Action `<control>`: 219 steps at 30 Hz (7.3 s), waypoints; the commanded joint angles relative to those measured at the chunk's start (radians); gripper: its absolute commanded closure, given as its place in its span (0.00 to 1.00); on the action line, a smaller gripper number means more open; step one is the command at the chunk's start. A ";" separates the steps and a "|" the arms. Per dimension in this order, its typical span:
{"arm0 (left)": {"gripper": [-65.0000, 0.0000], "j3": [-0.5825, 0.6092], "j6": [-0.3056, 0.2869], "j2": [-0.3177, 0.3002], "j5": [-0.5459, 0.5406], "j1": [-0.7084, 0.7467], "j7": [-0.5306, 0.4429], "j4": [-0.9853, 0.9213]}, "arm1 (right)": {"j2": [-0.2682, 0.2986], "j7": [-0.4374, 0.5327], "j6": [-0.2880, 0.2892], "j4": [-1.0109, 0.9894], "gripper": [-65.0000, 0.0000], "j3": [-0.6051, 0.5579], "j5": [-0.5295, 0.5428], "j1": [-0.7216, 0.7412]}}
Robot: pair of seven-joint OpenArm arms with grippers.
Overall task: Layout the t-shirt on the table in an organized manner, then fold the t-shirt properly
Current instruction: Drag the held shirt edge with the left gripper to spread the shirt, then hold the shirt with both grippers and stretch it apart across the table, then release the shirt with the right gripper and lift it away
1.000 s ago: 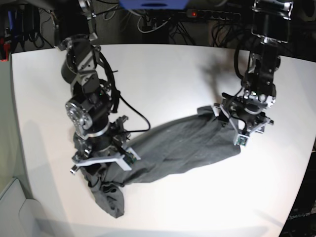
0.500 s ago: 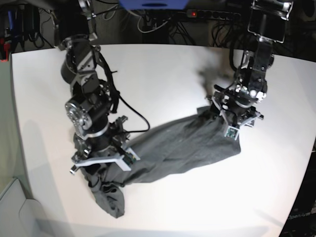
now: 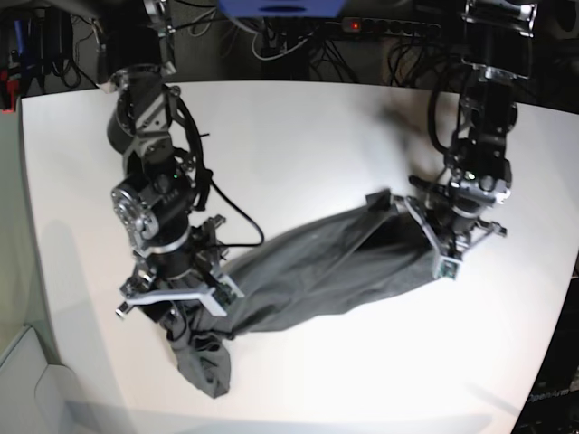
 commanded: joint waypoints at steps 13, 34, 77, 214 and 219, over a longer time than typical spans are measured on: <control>0.99 -0.023 0.010 0.028 0.009 -0.418 0.079 -0.168 | -0.001 0.017 -0.010 0.075 0.38 0.015 -0.004 -0.027; 0.64 -0.023 0.016 0.087 0.001 -0.775 -0.510 -1.090 | -0.003 0.017 -0.010 0.121 0.38 0.015 -0.006 -0.184; 0.00 -0.078 0.005 0.160 -0.039 -0.016 0.148 0.006 | -0.007 0.026 -0.010 0.123 0.38 0.016 -0.006 -0.173; 0.99 -0.223 0.007 -0.113 -0.138 0.403 0.179 0.254 | -0.188 0.356 0.067 -0.482 1.00 0.101 0.000 0.270; 0.99 -0.223 0.007 -0.116 -0.138 0.402 0.179 0.259 | -0.168 0.140 0.152 -0.101 1.00 0.109 -0.003 0.195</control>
